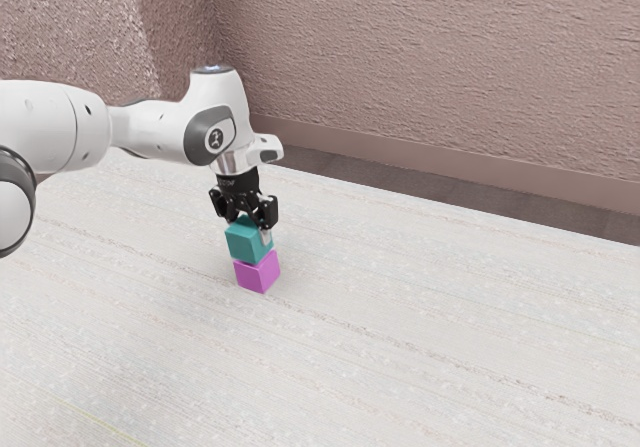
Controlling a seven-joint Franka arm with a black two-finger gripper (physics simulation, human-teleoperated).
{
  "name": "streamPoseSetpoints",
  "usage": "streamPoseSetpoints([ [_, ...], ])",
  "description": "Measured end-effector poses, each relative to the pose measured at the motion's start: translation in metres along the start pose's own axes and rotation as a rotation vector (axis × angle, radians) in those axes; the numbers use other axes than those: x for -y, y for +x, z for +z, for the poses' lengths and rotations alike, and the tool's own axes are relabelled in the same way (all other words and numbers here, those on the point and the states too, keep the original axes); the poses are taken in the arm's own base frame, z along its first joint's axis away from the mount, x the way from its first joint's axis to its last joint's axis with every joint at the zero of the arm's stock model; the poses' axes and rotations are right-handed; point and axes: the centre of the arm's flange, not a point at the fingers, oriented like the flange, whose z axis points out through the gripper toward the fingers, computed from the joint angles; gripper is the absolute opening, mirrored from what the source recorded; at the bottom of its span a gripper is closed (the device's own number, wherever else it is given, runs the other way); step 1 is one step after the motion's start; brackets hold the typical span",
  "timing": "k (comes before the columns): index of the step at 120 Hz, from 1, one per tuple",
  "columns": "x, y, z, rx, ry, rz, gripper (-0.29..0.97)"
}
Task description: Pick up the blue block with one arm, and put the blue block on the pink block with one arm
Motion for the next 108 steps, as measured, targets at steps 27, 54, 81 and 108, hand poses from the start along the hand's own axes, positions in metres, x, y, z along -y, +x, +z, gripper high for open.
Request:
streamPoseSetpoints([
  [27, 0.0, 0.0, 0.0, -0.001, -0.001, -0.01, 0.58],
  [54, 0.0, 0.0, -0.001, -0.005, -0.001, -0.017, 0.65],
  [81, -0.01, -0.019, -0.156, -0.18, 0.012, -0.02, 0.67],
  [108, -0.017, -0.058, -0.223, -0.17, 0.028, -0.019, 0.68],
])
